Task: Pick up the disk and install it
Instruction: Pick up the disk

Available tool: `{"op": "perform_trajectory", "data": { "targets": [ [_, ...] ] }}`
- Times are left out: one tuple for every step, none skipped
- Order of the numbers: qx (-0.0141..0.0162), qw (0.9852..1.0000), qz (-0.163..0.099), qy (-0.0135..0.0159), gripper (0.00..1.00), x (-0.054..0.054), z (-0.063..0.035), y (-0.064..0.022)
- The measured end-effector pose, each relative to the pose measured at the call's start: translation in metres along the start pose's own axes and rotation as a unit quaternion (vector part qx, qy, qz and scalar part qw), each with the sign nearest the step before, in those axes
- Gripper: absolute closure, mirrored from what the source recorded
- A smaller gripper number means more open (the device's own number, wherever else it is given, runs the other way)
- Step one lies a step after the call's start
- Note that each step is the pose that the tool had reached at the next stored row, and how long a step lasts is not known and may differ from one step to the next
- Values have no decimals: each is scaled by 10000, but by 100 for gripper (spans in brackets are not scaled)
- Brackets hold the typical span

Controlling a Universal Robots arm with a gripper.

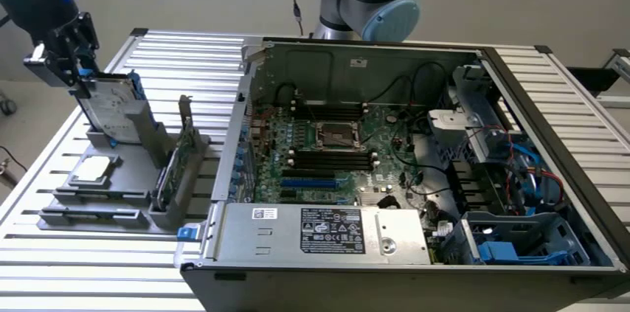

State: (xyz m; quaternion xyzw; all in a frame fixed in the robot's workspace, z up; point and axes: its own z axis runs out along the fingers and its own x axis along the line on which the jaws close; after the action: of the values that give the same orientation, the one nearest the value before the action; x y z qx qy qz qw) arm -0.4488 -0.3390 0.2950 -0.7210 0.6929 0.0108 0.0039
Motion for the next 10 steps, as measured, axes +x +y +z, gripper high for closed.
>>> {"op": "perform_trajectory", "data": {
  "targets": [
    [0, 10000, 6, -2, 46, 0, 5, 1],
    [1, 10000, 12, -4, 46, 1, 10, 1],
    [1, 10000, 18, -5, 46, 3, 14, 2],
    [2, 10000, 24, -8, 46, 6, 17, 2],
    [2, 10000, 31, -11, 46, 10, 19, 4],
    [4, 10000, 38, -15, 46, 14, 21, 4],
    [5, 10000, 44, -19, 46, 18, 22, 5],
    [6, 10000, 49, -21, 46, 23, 22, 6],
    [8, 10000, 52, -22, 46, 28, 23, 7],
    [10, 10000, 54, -22, 46, 33, 24, 9]
  ]
}}
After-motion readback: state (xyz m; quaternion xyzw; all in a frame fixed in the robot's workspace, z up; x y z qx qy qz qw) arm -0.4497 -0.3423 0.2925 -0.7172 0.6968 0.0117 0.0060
